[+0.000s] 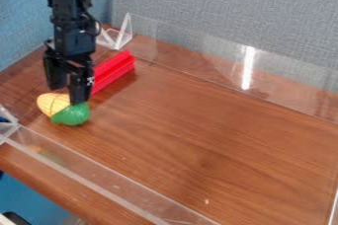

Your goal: Push the yellow object to the right side of the table

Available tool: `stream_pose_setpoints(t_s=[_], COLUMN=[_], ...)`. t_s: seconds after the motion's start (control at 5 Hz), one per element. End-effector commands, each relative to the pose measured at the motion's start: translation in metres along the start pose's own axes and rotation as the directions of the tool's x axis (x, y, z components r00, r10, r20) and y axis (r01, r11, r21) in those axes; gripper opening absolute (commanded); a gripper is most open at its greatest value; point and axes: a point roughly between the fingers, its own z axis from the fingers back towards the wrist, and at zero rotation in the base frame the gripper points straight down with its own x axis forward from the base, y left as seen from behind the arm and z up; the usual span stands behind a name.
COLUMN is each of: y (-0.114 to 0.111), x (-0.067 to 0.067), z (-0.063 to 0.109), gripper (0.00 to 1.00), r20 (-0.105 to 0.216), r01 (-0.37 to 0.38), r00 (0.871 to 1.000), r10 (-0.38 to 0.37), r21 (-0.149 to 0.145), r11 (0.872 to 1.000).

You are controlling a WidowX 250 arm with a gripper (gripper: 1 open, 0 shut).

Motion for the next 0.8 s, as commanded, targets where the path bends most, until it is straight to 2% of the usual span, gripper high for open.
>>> stream_pose_setpoints(t_s=[0.0, 0.2, 0.4, 0.6], y=[0.007, 0.013, 0.007, 0.005], x=[0.01, 0.019, 0.017, 0.02], z=[0.014, 0.006, 0.0, -0.011], gripper=[1.0, 1.0, 1.0, 0.0], r20=[0.042, 0.031, 0.022, 0.011], r01=[0.048, 0.097, 0.052, 0.03], r00=[0.998, 0.995, 0.998, 0.999], r10=[-0.05, -0.099, -0.053, -0.031], r21=[0.056, 0.061, 0.046, 0.037], r11=[0.997, 0.993, 0.998, 0.999])
